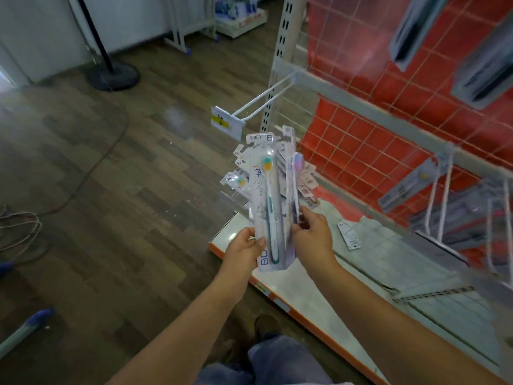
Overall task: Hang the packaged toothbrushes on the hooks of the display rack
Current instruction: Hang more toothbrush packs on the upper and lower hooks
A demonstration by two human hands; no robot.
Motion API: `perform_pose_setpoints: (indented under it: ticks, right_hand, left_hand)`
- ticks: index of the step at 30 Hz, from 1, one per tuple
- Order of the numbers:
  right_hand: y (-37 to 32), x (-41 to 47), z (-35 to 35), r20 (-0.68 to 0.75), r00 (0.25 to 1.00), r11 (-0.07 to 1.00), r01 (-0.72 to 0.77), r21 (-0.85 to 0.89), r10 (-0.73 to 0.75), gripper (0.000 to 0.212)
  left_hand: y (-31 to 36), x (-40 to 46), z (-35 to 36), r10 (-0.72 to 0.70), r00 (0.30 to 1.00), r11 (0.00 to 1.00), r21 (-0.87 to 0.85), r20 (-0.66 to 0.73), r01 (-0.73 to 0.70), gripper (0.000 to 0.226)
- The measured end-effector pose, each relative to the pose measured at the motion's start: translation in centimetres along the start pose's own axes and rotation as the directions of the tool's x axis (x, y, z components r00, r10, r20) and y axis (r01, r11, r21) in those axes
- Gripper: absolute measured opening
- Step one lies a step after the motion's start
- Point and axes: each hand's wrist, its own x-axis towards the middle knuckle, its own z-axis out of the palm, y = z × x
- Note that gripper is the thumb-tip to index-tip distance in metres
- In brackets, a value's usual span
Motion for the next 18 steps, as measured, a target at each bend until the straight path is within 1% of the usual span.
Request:
perform_pose_setpoints:
  ticks: [3,5,8,11,15,18]
  right_hand:
    - [-0.8,-0.7,-0.1,-0.015,0.999,0.992,-0.028,0.122,0.03,0.04]
    - [-1.6,-1.1,-0.7,-0.011,0.999,0.979,-0.038,0.198,0.041,0.036]
    - [-2.5,-1.8,-1.7,-0.015,0.999,0.97,-0.026,0.241,0.031,0.035]
    - [-3.2,-2.3,-2.9,0.007,0.998,0.951,-0.056,0.305,0.057,0.032]
    - [-3.8,-2.8,-5.0,0.027,0.998,0.92,-0.058,0.388,0.052,0.031]
    - [-4.0,-3.0,-6.3,0.022,0.996,0.896,-0.089,0.436,0.089,0.03]
  left_hand:
    - [1.4,-0.6,0.2,0.052,0.997,0.998,0.021,0.051,-0.053,0.012]
    - [2.2,-0.8,0.2,0.072,0.993,0.997,0.0,0.097,-0.073,0.013]
    - [3.5,-0.9,0.3,0.116,0.98,0.993,-0.052,0.163,-0.109,0.016]
    - [4.9,-1.0,1.0,0.142,0.966,0.989,-0.073,0.217,-0.13,0.018]
    - [6.3,-1.0,2.4,0.157,0.945,0.986,-0.104,0.287,-0.132,0.015]
    - [6.9,-0.8,3.6,0.174,0.93,0.983,-0.109,0.324,-0.146,0.013]
